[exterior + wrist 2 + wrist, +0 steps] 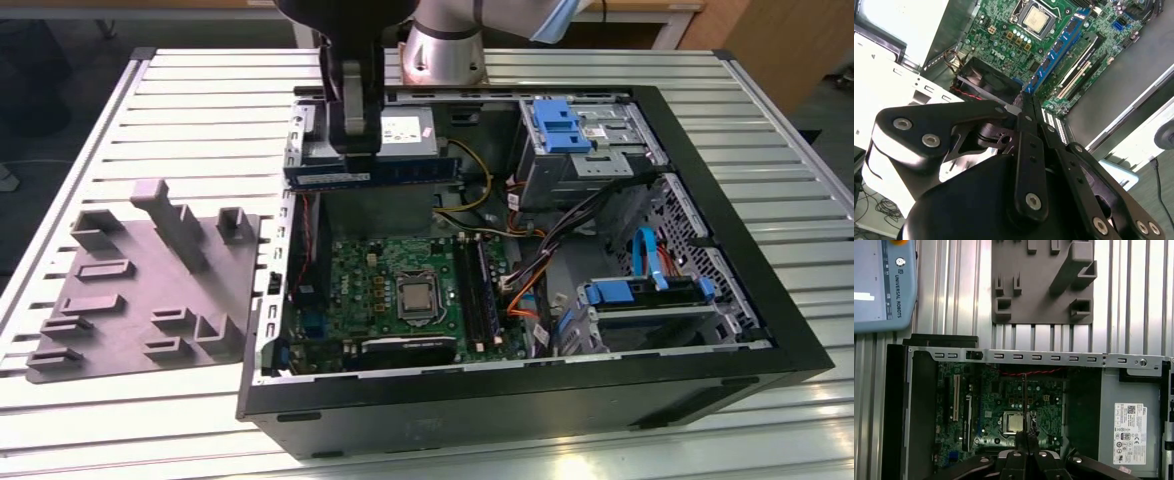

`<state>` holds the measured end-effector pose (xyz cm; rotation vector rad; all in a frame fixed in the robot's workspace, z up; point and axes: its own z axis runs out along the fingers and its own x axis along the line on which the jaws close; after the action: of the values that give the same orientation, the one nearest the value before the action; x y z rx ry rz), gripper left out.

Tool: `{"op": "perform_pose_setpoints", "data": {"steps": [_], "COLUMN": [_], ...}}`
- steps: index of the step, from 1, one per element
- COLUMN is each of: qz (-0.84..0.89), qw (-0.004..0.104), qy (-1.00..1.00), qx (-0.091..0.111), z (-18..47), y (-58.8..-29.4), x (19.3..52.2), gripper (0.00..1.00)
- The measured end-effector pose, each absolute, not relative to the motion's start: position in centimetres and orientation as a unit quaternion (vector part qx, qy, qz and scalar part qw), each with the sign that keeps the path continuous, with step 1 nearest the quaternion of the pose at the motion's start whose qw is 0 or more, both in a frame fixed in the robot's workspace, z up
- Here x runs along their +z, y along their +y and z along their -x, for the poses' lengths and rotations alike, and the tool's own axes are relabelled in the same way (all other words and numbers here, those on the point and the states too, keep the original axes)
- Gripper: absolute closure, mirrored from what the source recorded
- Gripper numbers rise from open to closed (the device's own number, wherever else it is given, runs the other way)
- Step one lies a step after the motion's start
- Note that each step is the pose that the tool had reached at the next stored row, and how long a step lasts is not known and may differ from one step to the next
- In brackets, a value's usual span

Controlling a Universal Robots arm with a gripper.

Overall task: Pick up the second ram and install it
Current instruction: 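Pick up the second ram and move it above second insertion slot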

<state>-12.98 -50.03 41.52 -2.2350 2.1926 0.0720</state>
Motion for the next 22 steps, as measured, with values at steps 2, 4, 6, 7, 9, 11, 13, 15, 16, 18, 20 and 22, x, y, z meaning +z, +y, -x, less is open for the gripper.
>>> {"op": "perform_pose_setpoints", "data": {"steps": [2,4,6,7,9,11,13,15,16,18,20,22], "qz": [0.714,0.714,0.714,0.714,0.714,0.714,0.714,0.714,0.714,0.714,0.714,0.714], "qw": [0.005,0.005,0.005,0.005,0.005,0.005,0.005,0.005,0.005,0.005,0.005,0.005], "qy": [0.7,0.7,0.7,0.7,0.7,0.7,0.7,0.7,0.7,0.7,0.7,0.7], "qx": [0.023,0.023,0.023,0.023,0.023,0.023,0.023,0.023,0.023,0.023,0.023,0.023], "z": [12.8,12.7,12.5,12.5,12.4,12.2,12.2,12.1,12.1,12.0,11.9,11.9], "y": [-50.0,-50.0,-50.0,-50.0,-50.0,-50.0,-50.0,-50.0,-50.0,-50.0,-50.0,-50.0], "x": [41.5,41.5,41.5,41.4,41.4,41.4,41.3,41.2,41.2,41.1,41.1,41.0], "gripper": [0.89,0.89,0.89,0.89,0.89,0.89,0.89,0.89,0.89,0.89,0.89,0.89]}}
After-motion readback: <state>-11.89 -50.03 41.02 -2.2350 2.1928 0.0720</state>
